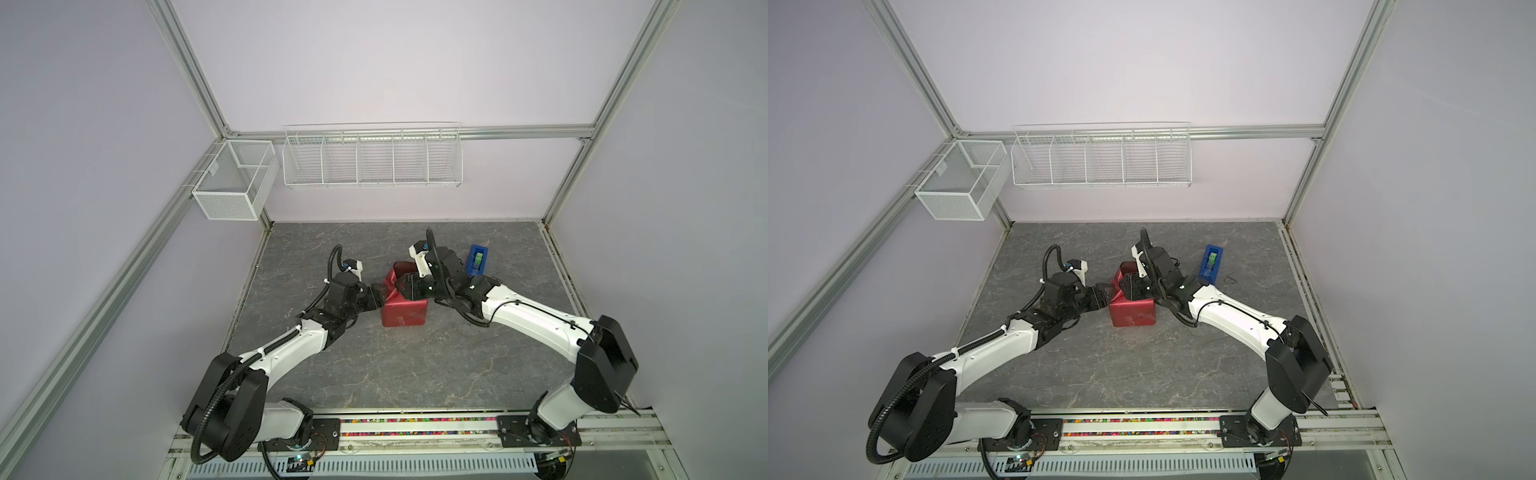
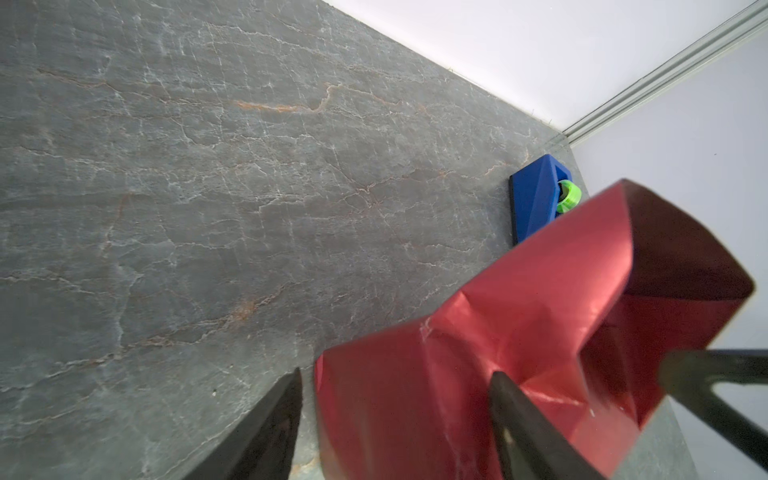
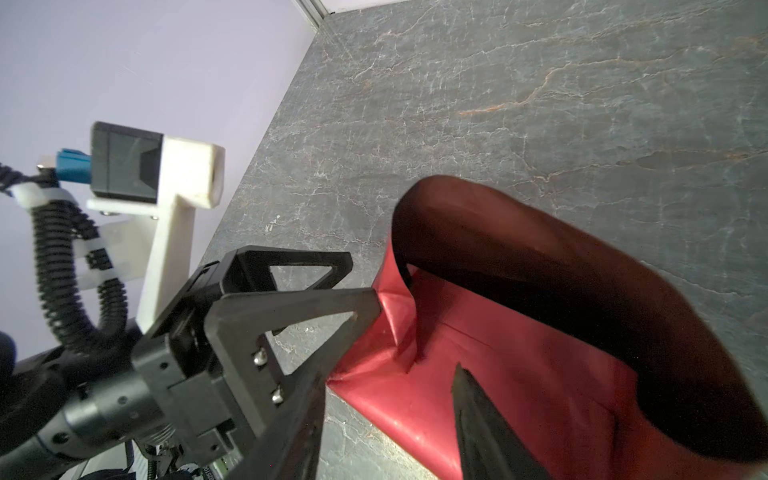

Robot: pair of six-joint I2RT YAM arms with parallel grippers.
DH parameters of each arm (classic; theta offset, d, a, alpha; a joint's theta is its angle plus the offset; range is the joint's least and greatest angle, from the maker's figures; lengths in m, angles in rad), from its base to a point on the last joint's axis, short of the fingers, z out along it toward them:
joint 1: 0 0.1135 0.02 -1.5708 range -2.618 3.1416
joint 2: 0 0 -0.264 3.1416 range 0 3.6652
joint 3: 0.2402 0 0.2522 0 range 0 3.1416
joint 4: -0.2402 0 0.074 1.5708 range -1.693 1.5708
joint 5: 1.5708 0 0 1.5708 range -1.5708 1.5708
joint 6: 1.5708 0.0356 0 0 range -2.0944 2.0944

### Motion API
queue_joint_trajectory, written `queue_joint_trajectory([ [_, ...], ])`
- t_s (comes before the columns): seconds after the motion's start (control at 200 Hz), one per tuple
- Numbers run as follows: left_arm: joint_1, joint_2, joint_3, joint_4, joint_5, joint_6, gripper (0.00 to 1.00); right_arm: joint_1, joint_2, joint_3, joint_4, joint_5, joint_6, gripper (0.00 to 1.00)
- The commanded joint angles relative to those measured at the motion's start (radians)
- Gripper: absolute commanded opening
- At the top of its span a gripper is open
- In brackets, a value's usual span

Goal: Wrap the gift box in paper

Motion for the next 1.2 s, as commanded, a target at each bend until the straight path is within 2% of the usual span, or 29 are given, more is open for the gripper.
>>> queue_joint_trajectory([
  [0.0,0.006,-0.03,0.023,0.001,-0.01,-0.019,0.72,-0.002,0.023,0.031,-0.005,-0.046,0.012,0.56],
  [0.135,0.01,-0.006,0.057,-0.016,0.008,-0.009,0.72,-0.001,0.032,0.04,-0.001,-0.063,0.019,0.63],
  [0.38,0.01,0.067,0.09,-0.021,0.067,-0.01,0.72,-0.006,0.004,0.04,-0.034,-0.009,0.026,0.66],
  [0.66,0.01,0.057,0.08,-0.041,0.063,0.008,0.72,-0.025,0.083,0.091,-0.018,-0.11,0.056,0.74],
  [0.93,0.011,0.092,0.101,-0.065,0.102,0.021,0.72,-0.027,0.152,0.142,-0.05,-0.165,0.061,0.76],
  [1.125,0.01,0.103,0.1,-0.07,0.108,0.025,0.72,-0.027,0.178,0.156,-0.082,-0.144,0.06,0.77],
  [1.195,0.011,0.103,0.098,-0.074,0.109,0.027,0.72,-0.027,0.193,0.167,-0.072,-0.179,0.056,0.78],
])
